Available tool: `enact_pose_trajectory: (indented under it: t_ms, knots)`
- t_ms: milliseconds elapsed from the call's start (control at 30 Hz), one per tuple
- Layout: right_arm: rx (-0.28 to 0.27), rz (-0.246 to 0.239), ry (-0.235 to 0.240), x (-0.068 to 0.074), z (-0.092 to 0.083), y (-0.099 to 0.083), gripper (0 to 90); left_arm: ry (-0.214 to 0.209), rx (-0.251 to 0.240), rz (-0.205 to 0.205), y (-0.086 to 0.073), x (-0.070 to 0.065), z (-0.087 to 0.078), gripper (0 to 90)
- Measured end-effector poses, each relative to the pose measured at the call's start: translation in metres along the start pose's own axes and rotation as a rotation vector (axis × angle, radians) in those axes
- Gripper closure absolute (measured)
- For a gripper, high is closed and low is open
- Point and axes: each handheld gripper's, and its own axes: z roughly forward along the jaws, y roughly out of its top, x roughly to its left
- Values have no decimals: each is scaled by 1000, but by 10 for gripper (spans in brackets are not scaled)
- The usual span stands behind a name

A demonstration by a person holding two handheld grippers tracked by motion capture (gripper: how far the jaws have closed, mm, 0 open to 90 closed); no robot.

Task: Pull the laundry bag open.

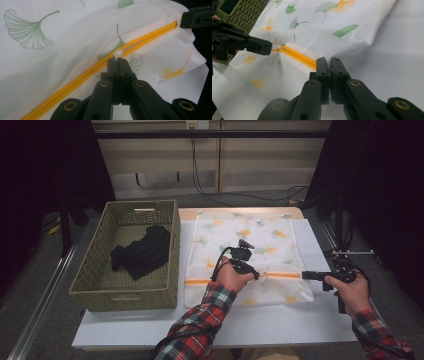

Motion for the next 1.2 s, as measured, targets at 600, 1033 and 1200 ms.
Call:
enact_pose_trajectory:
  t_ms: [600, 1033, 1200]
  knots:
    - [0, -3, -2, 1, -1, 0, 869, 16, 9, -2, -4, 6, -3, 900]
    - [3, -5, -7, 1, -1, 0, 869, 23, 14, -11, -6, 10, -6, 900]
    - [3, -10, -8, 1, -1, 0, 868, 30, 4, -19, -7, 11, -7, 900]
